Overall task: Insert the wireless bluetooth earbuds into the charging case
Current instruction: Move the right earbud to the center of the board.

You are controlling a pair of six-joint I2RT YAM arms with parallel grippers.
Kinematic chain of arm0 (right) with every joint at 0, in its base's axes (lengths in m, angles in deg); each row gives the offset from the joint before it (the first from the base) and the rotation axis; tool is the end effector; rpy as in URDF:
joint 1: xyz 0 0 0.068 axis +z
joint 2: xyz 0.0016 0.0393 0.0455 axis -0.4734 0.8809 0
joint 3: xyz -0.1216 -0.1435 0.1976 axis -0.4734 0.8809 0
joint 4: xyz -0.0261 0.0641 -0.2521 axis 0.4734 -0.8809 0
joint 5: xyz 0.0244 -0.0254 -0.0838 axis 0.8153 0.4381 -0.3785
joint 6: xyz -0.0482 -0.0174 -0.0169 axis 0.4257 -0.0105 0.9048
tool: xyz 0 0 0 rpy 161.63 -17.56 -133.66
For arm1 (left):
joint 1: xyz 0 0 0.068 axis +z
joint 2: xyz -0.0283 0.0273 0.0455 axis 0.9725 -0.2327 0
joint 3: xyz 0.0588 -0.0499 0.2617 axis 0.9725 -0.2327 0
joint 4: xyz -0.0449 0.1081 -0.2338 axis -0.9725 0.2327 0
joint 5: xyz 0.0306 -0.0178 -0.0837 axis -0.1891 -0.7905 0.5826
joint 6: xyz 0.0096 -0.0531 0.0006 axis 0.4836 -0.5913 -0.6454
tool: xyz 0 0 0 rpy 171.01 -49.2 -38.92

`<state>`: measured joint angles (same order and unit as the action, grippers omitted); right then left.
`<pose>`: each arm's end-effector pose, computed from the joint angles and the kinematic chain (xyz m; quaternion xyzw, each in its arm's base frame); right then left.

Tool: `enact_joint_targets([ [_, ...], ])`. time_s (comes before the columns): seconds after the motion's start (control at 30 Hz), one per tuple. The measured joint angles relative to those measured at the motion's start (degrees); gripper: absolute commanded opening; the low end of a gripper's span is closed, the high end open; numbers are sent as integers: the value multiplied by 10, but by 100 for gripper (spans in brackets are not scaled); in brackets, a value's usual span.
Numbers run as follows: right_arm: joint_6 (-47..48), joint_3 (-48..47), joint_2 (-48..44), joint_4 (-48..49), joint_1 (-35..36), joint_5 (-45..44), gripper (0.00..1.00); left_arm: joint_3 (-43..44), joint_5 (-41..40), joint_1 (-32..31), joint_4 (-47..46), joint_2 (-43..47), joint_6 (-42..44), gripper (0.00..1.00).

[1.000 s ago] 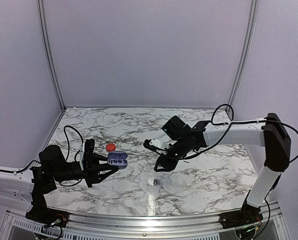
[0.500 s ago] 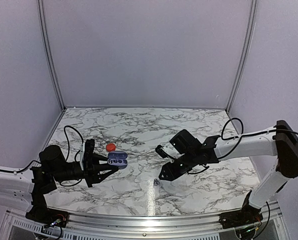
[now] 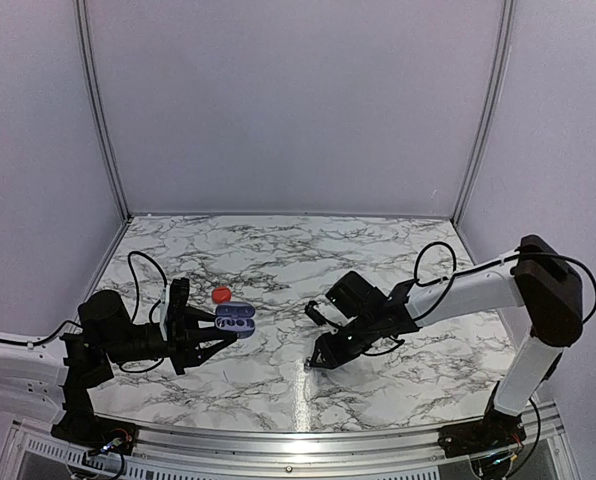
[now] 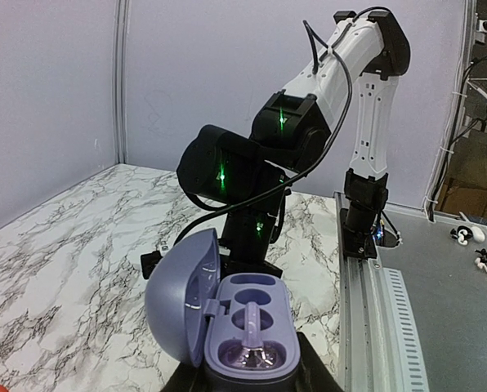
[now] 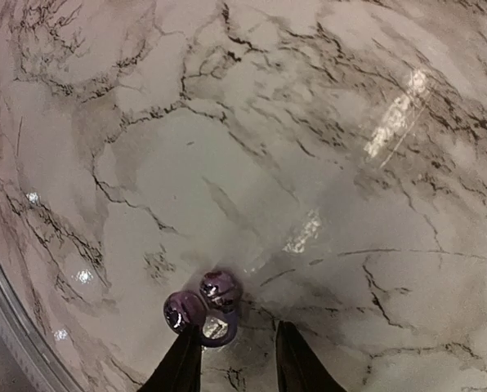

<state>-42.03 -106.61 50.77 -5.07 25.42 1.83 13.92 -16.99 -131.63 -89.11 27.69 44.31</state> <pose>0.1868 0.2684 0.1432 -0.2721 0.9232 0.2457 0.1156 0.1045 -0.1716 0.2266 0.4061 0.5417 -0.4606 0.5739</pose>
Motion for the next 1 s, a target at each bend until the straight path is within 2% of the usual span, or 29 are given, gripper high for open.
enact_joint_targets([
  [0.17, 4, -24, 18, 0, 3, 0, 37, 0, 0, 0, 0, 0, 0, 0],
  [0.3, 8, -37, 31, 2, 9, 0, 28, 0, 0, 0, 0, 0, 0, 0],
  [0.5, 11, -49, 43, 3, 11, 5, 26, -2, 0, 0, 0, 0, 1, 0],
  [0.7, 27, -57, 49, -3, 12, -1, 27, -8, -1, 0, 0, 1, 0, 0],
  [0.9, 76, -101, 66, -37, 14, -54, 28, -8, -2, 0, 0, 1, 1, 0],
  [1.0, 104, -126, 68, -47, 14, -79, 33, -8, -3, 0, 0, 1, 1, 0],
])
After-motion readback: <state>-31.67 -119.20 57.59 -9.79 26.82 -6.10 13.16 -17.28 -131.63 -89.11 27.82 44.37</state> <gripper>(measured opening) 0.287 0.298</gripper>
